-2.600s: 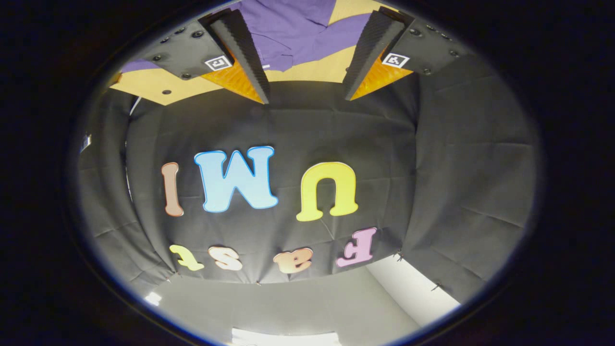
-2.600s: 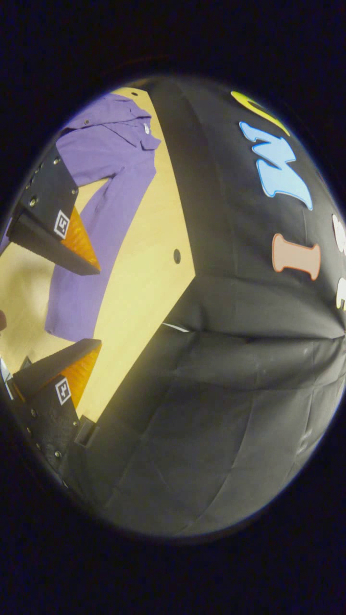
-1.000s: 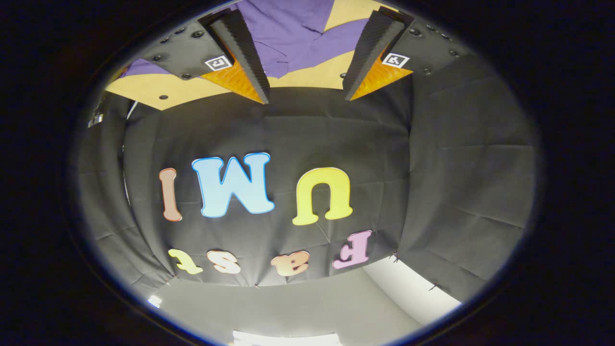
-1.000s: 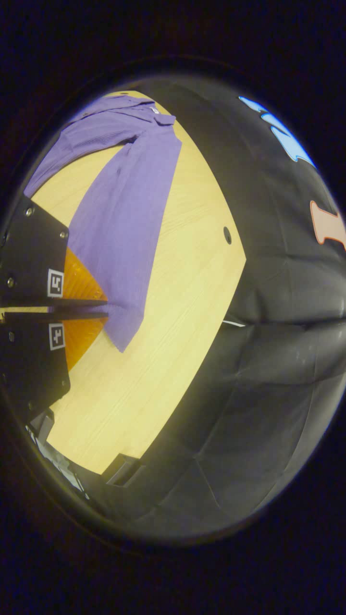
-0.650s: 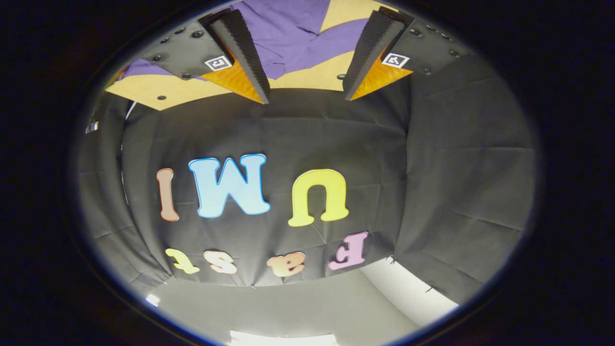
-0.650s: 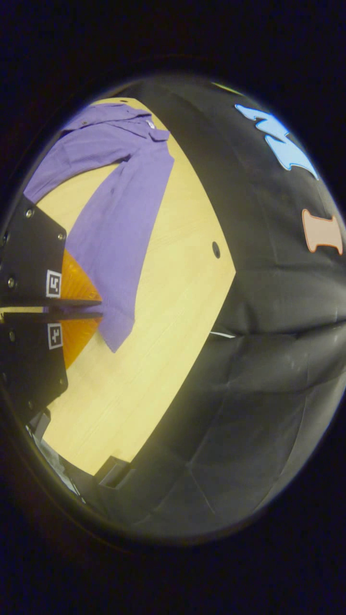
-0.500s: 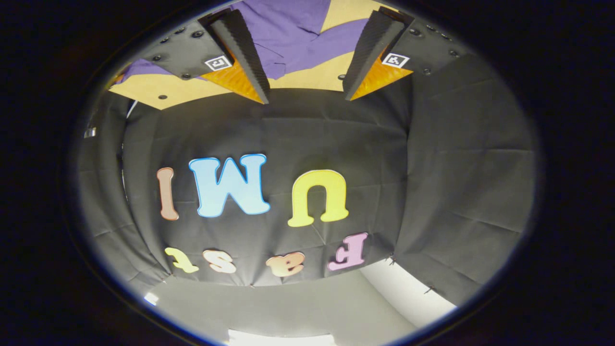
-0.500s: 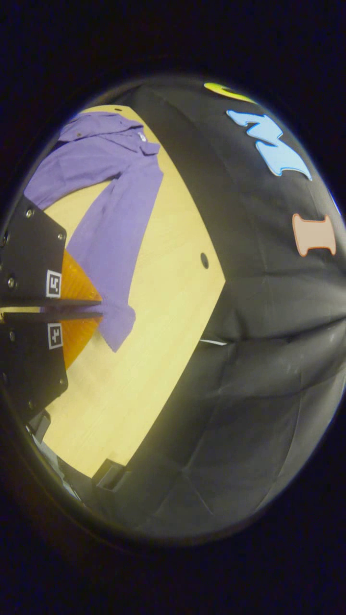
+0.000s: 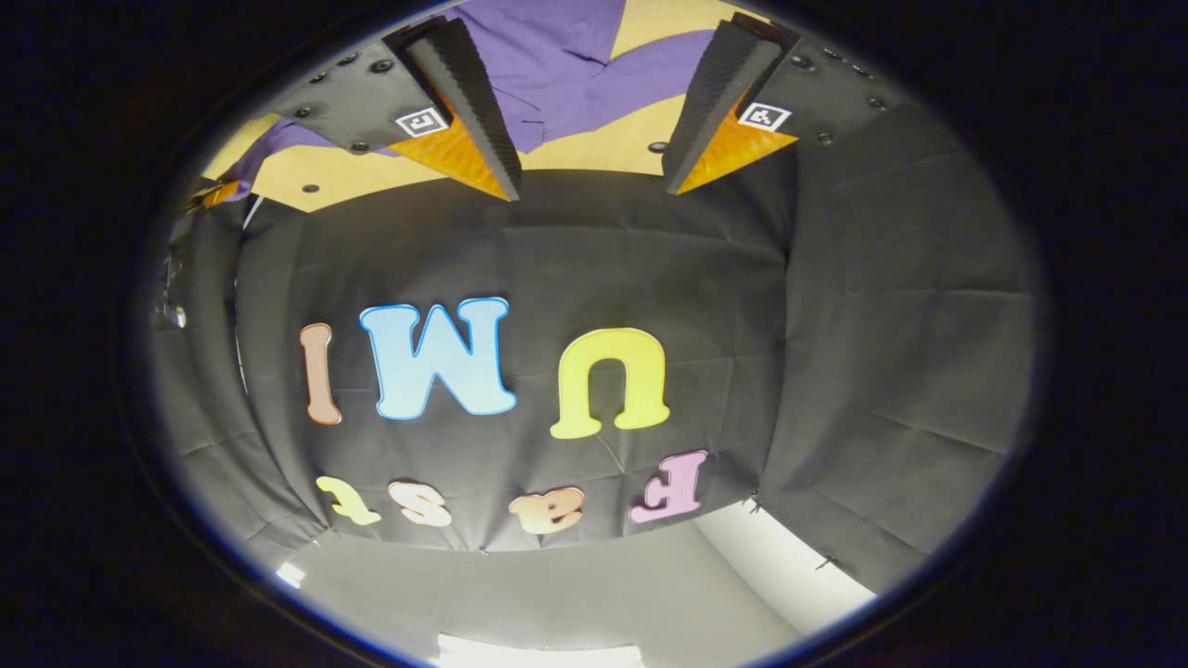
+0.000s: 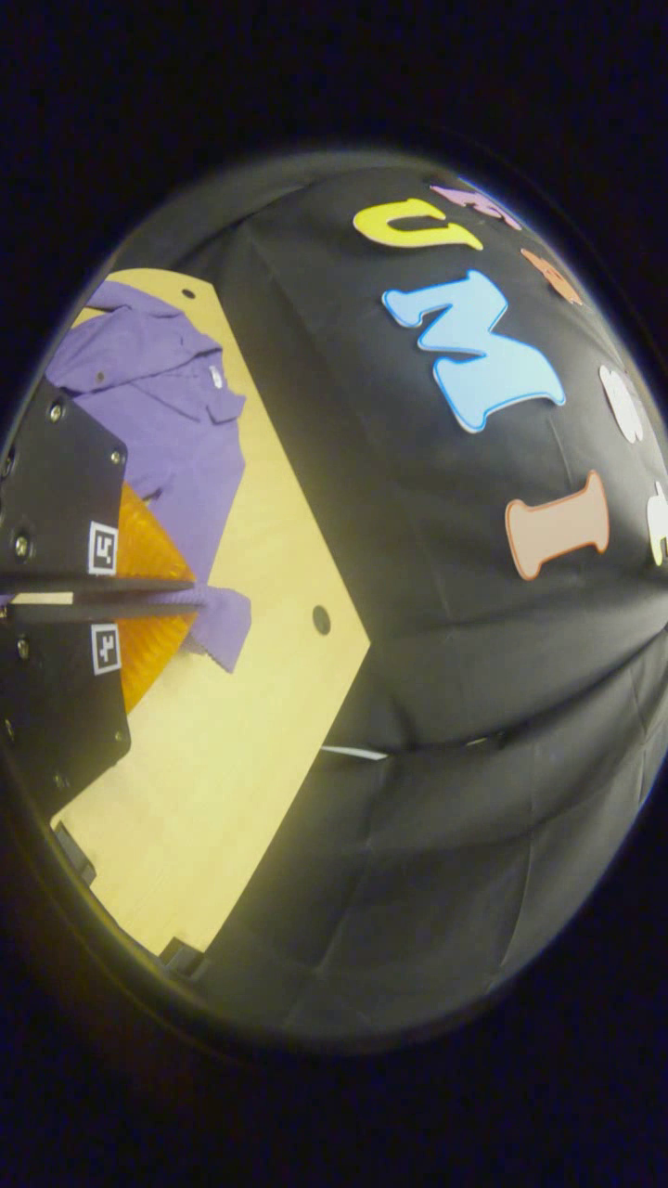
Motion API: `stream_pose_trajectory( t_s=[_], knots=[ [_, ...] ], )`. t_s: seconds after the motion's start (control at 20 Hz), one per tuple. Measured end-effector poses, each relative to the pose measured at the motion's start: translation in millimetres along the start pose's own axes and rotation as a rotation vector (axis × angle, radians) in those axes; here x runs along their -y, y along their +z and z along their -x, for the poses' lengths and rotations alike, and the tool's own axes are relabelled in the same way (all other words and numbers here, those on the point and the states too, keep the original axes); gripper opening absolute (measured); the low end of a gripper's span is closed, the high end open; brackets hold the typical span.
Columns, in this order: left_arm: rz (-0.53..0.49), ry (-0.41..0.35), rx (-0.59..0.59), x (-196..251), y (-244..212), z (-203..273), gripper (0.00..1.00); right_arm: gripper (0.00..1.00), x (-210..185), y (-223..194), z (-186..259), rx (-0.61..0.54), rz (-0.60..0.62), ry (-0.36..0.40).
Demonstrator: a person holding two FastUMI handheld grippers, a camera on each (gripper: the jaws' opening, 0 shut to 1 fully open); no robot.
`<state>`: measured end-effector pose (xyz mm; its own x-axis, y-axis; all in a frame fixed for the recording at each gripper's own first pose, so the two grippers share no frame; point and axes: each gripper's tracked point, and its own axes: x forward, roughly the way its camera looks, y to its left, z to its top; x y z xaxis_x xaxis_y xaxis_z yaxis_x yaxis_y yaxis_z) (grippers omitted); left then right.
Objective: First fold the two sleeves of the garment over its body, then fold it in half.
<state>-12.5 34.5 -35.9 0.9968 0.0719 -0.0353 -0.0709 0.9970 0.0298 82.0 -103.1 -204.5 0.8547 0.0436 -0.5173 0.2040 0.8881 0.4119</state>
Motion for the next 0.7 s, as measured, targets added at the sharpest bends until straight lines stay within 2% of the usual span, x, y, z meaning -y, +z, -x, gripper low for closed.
stream_pose_trajectory(
  t_s=[0.45, 0.7],
  knots=[
    [0.013, 0.027, -0.014, -29.2, -9.7, -2.6, 0.97, 0.05, -116.0, 62.5, -28.3, 0.085, 0.057, 0.156],
    [0.006, 0.042, -0.019, -45.2, -13.5, -0.5, 0.97, 0.05, -193.9, 75.3, -44.2, 0.109, 0.103, 0.259]
  ],
)
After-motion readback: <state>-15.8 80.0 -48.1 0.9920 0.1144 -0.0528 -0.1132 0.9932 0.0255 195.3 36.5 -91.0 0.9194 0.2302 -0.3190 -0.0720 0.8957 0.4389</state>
